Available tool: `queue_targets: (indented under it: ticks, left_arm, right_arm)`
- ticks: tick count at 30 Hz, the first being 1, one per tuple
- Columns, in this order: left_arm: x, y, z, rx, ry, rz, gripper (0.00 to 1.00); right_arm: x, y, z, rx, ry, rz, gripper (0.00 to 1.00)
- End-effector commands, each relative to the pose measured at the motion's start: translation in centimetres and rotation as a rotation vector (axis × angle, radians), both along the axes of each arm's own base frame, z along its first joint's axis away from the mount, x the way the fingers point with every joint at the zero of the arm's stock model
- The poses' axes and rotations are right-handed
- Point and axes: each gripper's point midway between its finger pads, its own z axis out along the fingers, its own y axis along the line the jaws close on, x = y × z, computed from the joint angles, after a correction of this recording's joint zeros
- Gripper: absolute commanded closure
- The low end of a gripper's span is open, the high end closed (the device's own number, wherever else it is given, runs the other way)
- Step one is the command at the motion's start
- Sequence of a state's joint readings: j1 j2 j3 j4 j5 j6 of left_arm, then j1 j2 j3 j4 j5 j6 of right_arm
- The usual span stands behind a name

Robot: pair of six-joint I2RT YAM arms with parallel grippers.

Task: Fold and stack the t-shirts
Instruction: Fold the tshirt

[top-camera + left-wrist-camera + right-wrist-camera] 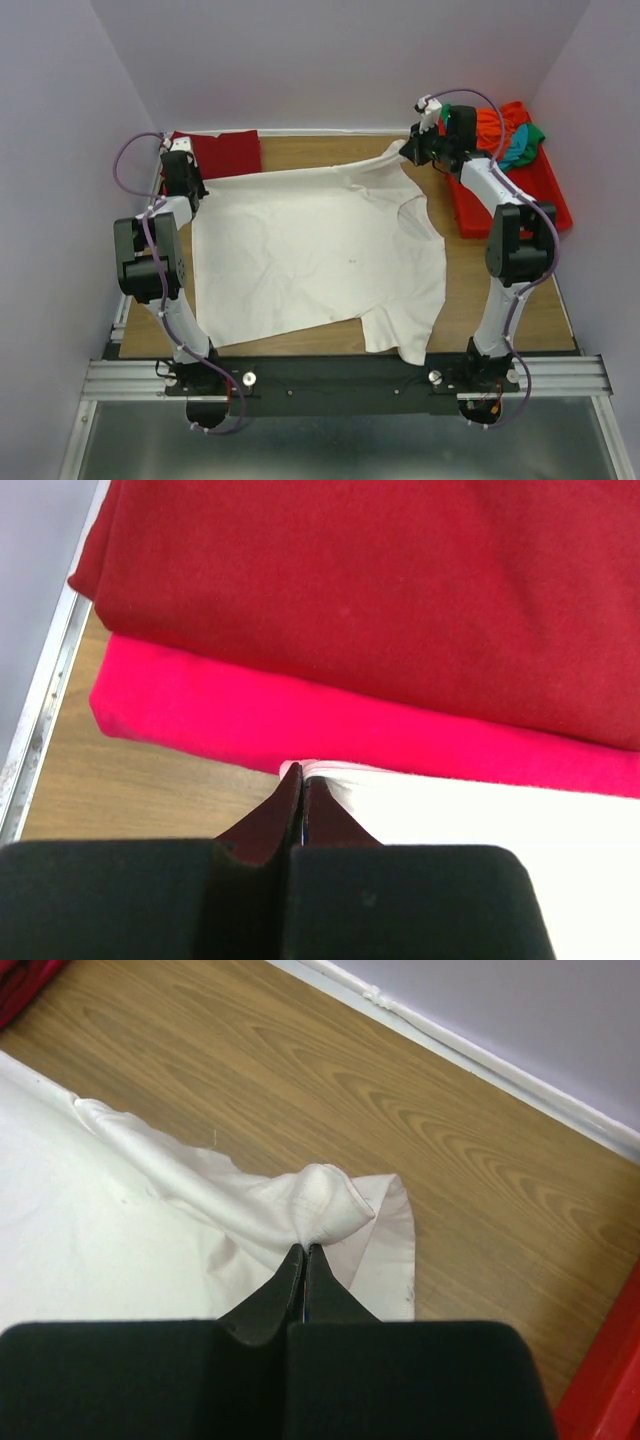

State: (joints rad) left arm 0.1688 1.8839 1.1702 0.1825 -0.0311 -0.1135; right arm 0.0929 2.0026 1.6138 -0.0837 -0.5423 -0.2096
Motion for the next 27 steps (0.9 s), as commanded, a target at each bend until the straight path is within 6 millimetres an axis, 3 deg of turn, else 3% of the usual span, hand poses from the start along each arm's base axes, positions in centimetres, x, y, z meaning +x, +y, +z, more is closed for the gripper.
queue_targets:
  ticks: [1, 7, 16, 27]
  left_arm:
    - [-0.8, 1.6, 2.1, 0.027, -0.034, 0.070, 1.00]
    - [-1.5, 1.8, 3.5, 0.045, -0.063, 0.081, 1.00]
    - [-1.9, 1.7, 2.8, 0.044, -0.047, 0.078, 1.00]
    - [-3.4, 1.7, 2.7, 0.037, -0.048, 0.106, 1.00]
  right_arm:
    - [-0.7, 0.7, 1.2, 0.022, -0.019, 0.030, 0.99]
    - [-1.8, 1.2, 1.5, 0.020, -0.020, 0.041, 0.99]
    - [-5.3, 1.1, 2.2, -0.002, -0.032, 0.065, 0.99]
    - [-8.8, 1.3, 0.7, -0.018, 0.001, 0.088, 0.99]
